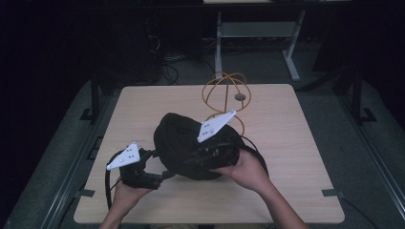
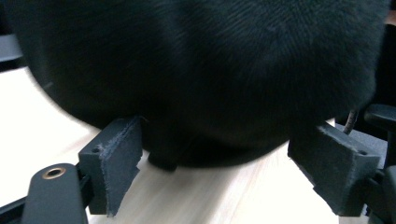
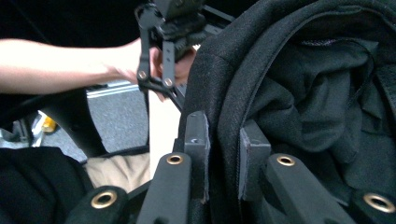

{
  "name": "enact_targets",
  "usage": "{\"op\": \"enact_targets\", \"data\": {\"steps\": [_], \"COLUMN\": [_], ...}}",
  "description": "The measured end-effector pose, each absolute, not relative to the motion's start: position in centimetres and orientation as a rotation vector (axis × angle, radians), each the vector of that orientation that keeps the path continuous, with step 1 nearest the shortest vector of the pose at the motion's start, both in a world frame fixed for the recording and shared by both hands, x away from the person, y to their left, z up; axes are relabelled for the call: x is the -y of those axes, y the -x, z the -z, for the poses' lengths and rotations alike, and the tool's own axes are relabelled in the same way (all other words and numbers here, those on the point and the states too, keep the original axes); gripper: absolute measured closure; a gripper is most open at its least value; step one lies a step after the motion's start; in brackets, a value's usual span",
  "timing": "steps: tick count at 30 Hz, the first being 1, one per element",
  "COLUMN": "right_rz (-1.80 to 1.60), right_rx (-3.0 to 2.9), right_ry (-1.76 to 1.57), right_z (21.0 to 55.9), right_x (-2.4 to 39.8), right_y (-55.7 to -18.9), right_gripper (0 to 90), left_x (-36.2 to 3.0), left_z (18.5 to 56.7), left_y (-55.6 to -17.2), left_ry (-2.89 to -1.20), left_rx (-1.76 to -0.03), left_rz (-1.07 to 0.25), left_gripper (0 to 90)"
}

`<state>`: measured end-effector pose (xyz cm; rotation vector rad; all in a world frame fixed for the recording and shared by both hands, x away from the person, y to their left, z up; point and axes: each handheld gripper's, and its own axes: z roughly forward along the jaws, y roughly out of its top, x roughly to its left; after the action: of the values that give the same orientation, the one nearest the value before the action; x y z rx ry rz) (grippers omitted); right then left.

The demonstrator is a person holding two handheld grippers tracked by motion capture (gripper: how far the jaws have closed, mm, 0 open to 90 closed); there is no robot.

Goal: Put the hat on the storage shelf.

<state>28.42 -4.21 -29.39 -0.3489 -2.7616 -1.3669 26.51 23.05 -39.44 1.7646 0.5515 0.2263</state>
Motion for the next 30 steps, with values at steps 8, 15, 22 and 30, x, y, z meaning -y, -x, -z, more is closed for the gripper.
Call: {"op": "enact_targets", "data": {"steps": [8, 15, 22, 30], "right_rz": [1.378, 1.389, 1.442, 1.497], "right_rx": [2.722, 2.687, 2.653, 2.602], "right_ry": [0.31, 0.301, 0.307, 0.35], "right_z": [29.1, 29.1, 28.7, 28.5], "right_x": [2.9, 2.4, 2.9, 3.7], "right_y": [-28.8, -29.0, -29.1, -29.4], "right_gripper": [78.0, 78.9, 78.5, 76.4], "left_x": [-22.0, -22.4, -22.9, -23.3], "left_z": [38.6, 38.3, 37.3, 35.9], "left_y": [-26.7, -27.1, -26.8, -26.5], "left_ry": [-1.723, -1.673, -1.662, -1.663], "left_rx": [-0.524, -0.481, -0.469, -0.458], "left_rz": [-0.324, -0.331, -0.337, -0.37], "left_gripper": [43.5, 77.3, 84.9, 85.4]}}
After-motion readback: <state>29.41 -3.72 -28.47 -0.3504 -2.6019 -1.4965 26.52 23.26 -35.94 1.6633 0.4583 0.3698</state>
